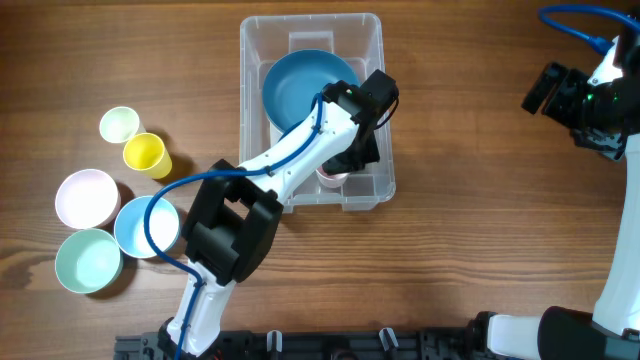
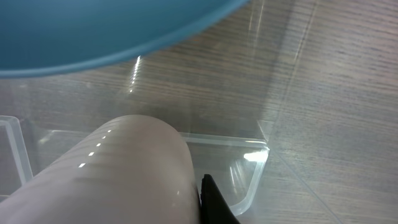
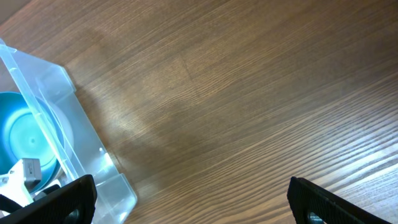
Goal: Pack container
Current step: 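Lower the pink cup into the bin's near right corner and release, then move the left gripper back and grasp the yellow cup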
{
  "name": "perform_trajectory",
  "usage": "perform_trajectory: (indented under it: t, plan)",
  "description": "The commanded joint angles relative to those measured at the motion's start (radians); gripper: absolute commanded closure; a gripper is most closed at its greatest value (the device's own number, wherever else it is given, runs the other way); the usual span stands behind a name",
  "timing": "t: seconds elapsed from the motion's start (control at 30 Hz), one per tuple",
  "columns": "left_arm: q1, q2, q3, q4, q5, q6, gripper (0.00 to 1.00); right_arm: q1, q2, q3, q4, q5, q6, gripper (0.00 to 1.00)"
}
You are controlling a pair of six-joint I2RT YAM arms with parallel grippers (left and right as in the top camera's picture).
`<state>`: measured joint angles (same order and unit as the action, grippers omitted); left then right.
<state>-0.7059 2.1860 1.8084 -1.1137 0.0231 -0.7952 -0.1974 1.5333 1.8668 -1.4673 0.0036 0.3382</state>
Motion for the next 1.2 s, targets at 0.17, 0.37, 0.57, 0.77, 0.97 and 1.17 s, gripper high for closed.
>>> perform_trajectory:
  t: [0.17,0.37,0.57,0.77,0.97,1.17]
  plan:
    - [-0.047,-0.019,-0.011,0.031,-0.017,-0.002,0.96,0.003,-0.015,-0.008,-0.003,-0.005,-0.014,0.00]
    - [-0.061,0.008,-0.011,0.032,-0.014,-0.001,0.96,0.003,-0.015,-0.008,-0.003,-0.005,-0.013,0.00]
    - [-0.058,0.008,-0.011,0.014,-0.014,0.003,0.63,0.003,-0.015,-0.008,-0.004,-0.005,-0.014,0.00]
    - [-0.037,-0.060,-0.006,-0.001,-0.044,0.059,0.62,0.003,-0.015,-0.008,-0.004,-0.006,-0.013,0.00]
    - [0.026,-0.297,0.011,-0.004,-0.148,0.163,0.53,0.003,-0.015,-0.008,-0.004,-0.006,-0.014,0.00]
    - [0.168,-0.397,0.007,-0.033,-0.179,0.163,0.56,0.003,-0.015,-0.008,-0.003,-0.006,-0.014,0.00]
